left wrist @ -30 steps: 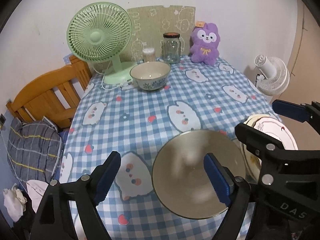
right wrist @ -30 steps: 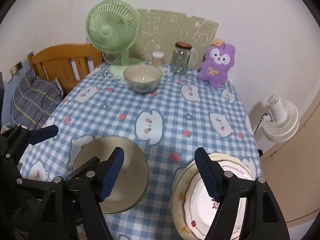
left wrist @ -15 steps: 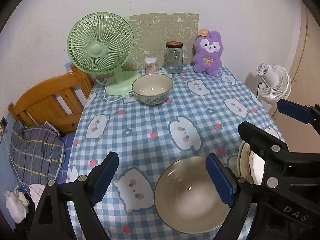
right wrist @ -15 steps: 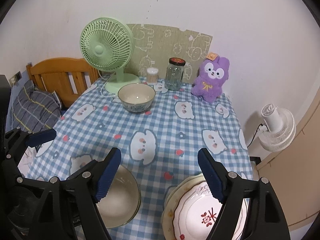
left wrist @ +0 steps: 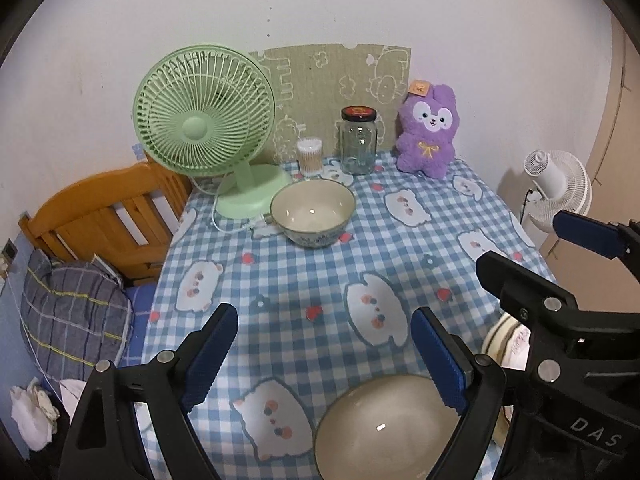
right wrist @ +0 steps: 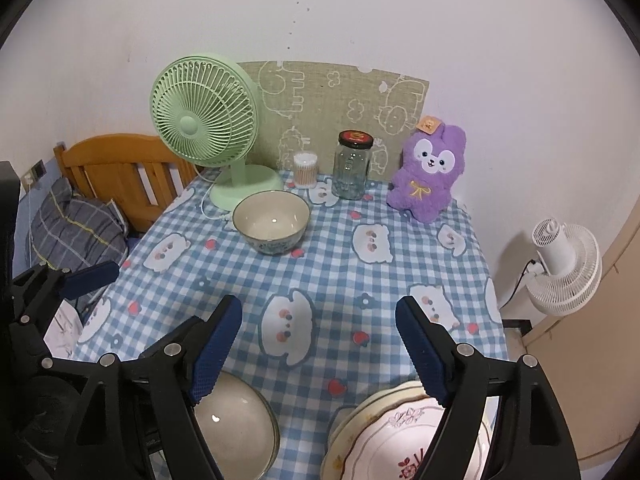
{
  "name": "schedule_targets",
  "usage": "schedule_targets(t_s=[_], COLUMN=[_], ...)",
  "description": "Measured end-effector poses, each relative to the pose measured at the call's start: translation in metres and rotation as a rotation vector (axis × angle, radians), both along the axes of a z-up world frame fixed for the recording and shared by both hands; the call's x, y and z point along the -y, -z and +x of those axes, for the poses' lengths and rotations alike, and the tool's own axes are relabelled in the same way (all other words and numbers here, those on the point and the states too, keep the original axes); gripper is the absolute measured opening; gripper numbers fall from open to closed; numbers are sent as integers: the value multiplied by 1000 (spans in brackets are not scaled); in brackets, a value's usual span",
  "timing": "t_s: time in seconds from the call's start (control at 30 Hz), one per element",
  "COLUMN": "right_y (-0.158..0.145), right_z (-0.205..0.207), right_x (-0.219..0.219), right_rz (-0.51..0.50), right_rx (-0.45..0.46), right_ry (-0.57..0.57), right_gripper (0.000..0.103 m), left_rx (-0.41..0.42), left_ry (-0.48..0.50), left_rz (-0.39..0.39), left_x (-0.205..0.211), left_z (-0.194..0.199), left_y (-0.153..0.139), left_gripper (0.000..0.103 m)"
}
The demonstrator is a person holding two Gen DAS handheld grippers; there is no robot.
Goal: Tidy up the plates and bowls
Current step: 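Pull both tools back from the bowl stack, then move both tools to the white bowl beside the green fan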
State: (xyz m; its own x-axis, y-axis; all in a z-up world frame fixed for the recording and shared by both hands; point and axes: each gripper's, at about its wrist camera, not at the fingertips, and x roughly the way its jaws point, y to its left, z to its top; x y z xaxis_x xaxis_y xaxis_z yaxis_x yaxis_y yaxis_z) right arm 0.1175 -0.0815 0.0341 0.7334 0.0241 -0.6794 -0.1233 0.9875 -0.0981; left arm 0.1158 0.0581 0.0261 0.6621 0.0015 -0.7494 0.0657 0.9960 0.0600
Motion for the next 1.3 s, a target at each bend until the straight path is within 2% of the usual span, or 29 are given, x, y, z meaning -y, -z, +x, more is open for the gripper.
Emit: schedule_targets(t_s=[0.37,0.57,0.67,0.83,1.3], right_y=[-8,-2,3,10,34], right_z=[35,65,81,105,182], right_x=[-5,-6,-11,-15,-20], right_rz=[11,49,43,55,108], right_rx=[18,-31,-52,-60,-163], right_ry=[-4,-6,-22,-18,-25], right_gripper=[82,82,82,82,82], left_rx=[2,0,-1,-18,-55], left_ry=[-39,-69,-84,-113,-153], left_rz=[3,-2,18,14,10], left_x=[-10,-19,-21,-30,-44], left_z=[36,60,70,92,157], left_y=[-6,-2,3,10,31], left_gripper=[85,83,78,78,72])
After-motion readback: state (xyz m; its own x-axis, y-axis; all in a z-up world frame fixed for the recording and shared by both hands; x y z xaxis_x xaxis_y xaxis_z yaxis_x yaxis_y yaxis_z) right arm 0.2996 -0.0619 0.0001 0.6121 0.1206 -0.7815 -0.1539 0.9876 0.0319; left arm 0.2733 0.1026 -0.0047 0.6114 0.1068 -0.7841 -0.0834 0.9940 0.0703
